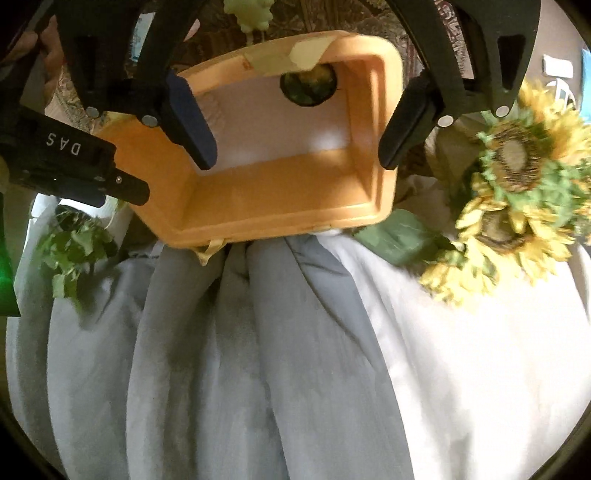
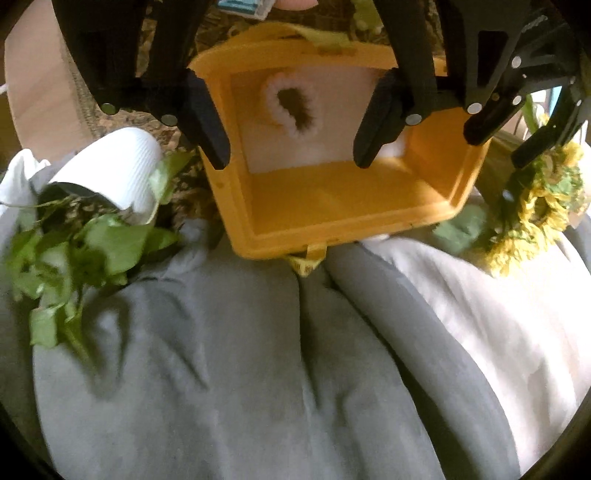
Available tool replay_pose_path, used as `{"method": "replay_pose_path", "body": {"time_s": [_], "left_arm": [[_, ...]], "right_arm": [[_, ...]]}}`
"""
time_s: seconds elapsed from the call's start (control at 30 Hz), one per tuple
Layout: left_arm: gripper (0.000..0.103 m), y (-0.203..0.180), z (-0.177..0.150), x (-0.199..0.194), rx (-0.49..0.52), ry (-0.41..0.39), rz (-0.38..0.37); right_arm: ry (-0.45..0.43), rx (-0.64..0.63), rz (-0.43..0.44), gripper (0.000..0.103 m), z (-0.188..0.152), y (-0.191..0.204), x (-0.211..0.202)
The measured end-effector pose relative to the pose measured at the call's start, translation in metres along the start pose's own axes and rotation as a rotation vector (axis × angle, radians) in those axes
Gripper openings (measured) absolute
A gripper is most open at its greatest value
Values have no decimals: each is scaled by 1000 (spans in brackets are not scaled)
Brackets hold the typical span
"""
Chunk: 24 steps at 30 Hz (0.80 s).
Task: Organize soft objects
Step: 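Withdraw both open tools from the crate back toward the rug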
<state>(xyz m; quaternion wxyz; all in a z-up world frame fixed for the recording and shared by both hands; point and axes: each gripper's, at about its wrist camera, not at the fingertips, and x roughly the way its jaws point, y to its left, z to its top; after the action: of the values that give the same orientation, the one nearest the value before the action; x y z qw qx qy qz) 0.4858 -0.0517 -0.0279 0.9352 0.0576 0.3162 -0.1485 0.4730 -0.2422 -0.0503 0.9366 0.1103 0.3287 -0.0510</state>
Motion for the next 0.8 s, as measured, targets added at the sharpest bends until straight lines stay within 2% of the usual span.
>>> {"method": "replay_pose_path", "body": {"time_s": [0.27,0.57,0.8], "left_arm": [[99,-3,-7,-48,-13,-61,32],[100,-9,-31,-92,-19,-84,76],[100,-18,-54,-115,-13,-82,84]], "right_arm": [[-79,-3,5,76,-7,6,-47],[-119,-21,-3,76,-34,9,-89],[-122,-16,-16,76,-57,6,-111]]}}
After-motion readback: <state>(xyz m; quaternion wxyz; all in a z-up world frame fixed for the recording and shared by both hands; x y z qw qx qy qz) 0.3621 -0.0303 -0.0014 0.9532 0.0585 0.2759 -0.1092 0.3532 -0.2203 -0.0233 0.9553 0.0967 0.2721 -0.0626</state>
